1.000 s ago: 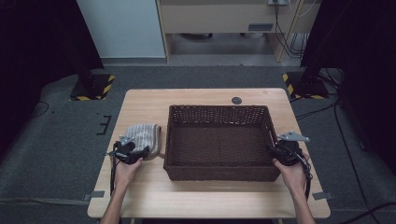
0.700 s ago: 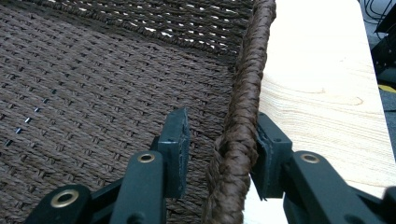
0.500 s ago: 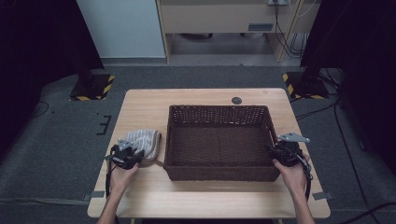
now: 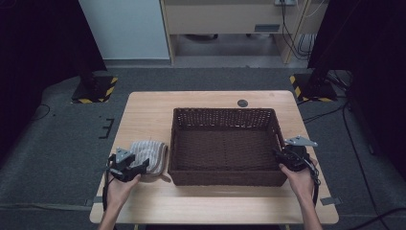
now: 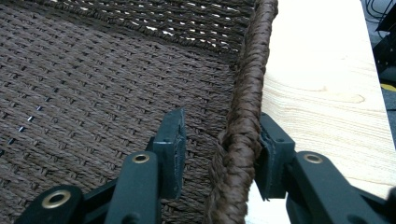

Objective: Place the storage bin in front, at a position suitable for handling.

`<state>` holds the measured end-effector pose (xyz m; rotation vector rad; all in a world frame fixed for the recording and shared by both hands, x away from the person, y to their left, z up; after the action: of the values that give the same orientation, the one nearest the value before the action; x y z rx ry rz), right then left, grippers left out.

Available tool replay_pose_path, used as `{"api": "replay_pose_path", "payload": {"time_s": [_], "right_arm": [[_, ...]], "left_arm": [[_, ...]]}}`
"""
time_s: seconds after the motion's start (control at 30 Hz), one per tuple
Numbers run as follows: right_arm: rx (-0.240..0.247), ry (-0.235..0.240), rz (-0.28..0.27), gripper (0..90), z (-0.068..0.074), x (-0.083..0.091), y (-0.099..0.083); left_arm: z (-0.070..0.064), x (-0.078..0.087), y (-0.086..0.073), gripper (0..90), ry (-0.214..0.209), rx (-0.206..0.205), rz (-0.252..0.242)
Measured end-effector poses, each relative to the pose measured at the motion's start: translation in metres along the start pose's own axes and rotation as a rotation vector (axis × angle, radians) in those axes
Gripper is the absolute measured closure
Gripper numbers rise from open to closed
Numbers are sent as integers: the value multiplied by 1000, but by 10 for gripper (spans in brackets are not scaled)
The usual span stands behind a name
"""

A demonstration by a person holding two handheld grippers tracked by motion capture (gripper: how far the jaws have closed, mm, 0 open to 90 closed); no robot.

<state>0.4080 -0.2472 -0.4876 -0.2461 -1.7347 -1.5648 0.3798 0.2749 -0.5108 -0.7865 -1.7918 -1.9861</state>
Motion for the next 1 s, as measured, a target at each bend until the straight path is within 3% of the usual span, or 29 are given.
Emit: {"api": "replay_pose_path", "payload": {"time_s": [0.07,0.1,0.2,0.27,0.33,0.53,0.7,0.83,1.0], "right_arm": [[4,2,-1,574,0,0,0],[4,3,-1,572,0,0,0],[-1,8,0,568,0,0,0],[-3,12,-1,563,0,0,0],[-4,16,-4,560,0,1,0],[-8,19,-8,541,0,0,2],[-10,18,-15,525,0,1,3],[-15,18,-23,510,0,2,4],[-17,24,-28,507,0,2,5]], "left_arm": [[2,-6,5,293,25,-11,7],[5,-17,7,274,50,-10,26],[5,-30,6,231,53,3,51],[3,-43,-1,214,31,12,116],[1,-47,-6,193,33,-6,138],[1,-51,-13,181,40,11,162],[0,-51,-12,262,64,3,173],[3,-49,-12,497,71,31,157],[5,-46,-13,616,75,53,138]]}}
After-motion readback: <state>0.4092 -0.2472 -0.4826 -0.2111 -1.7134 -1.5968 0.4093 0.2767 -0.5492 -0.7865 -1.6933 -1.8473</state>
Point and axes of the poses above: each handheld gripper's, and its own axes: x roughly backward along the jaws, y roughly out of its top, z roughly to its left, the point moved 4 cm from there along -x, roughly forward along the jaws, and after that the axes turned 8 degrees about y, right-handed, at the moved point
